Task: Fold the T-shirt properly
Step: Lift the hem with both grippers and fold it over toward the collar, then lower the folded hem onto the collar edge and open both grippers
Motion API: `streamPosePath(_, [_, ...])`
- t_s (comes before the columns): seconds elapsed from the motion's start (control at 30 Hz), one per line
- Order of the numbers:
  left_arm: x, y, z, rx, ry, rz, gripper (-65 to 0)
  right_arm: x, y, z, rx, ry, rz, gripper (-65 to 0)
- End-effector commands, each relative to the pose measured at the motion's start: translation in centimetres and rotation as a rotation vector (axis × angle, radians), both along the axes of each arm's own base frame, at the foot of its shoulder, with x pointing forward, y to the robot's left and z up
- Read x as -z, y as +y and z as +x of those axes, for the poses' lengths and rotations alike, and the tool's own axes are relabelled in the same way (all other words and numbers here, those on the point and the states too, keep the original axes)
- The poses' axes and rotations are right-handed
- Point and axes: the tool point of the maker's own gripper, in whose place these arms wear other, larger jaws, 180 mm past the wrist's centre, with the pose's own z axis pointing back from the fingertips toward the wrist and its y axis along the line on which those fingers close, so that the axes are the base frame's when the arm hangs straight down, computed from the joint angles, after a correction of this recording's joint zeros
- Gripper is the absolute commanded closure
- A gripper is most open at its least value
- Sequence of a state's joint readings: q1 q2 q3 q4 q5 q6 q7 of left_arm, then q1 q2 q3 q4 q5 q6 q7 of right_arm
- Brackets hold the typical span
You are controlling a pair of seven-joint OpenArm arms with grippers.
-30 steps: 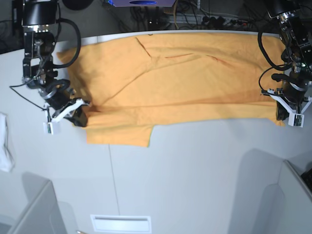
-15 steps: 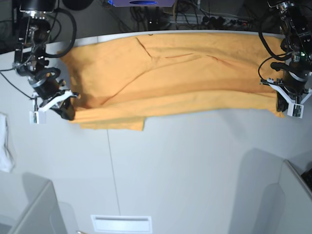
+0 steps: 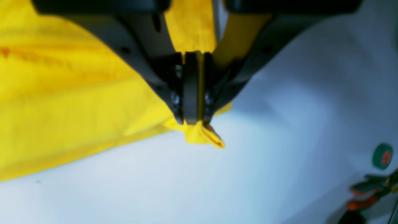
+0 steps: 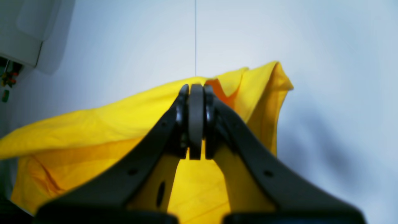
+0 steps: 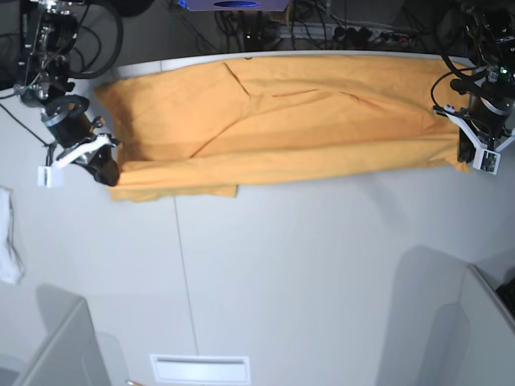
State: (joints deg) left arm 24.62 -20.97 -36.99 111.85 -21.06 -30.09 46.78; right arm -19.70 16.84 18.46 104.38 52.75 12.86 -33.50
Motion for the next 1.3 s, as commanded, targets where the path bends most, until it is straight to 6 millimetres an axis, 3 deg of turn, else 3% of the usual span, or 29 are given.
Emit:
streamPosePath(0.0, [-1.3,0.4,0.2,0.010,-0.032,0.029,0.0,-1.2,-0.1,0.1,-0.004,-0.042,0.001,0.0])
streamPosePath(0.27, [-0.9,1.1,-1.4,0.003,0.005,0.042,0.0,-1.6,0.6,-1.1,-0.028,-0.040,-0.012,0.0])
streamPosePath(0.5, [0.7,0.9,-3.8,0.005,0.080,0.036,0.0,0.3,0.5,-3.6,-0.027,0.035,-0.012,0.0])
streamPosePath(0.87, [2.0,0.7,-5.9,0.013,0.146,0.031,0.0,2.4,0.1,-6.0,-0.032,0.119,-0.062,0.0])
streamPosePath(1.27, [2.4,0.9,-6.4,0.010,0.171,0.043,0.0,5.6,-1.1,-7.9,-0.018,0.218,-0.116,0.0])
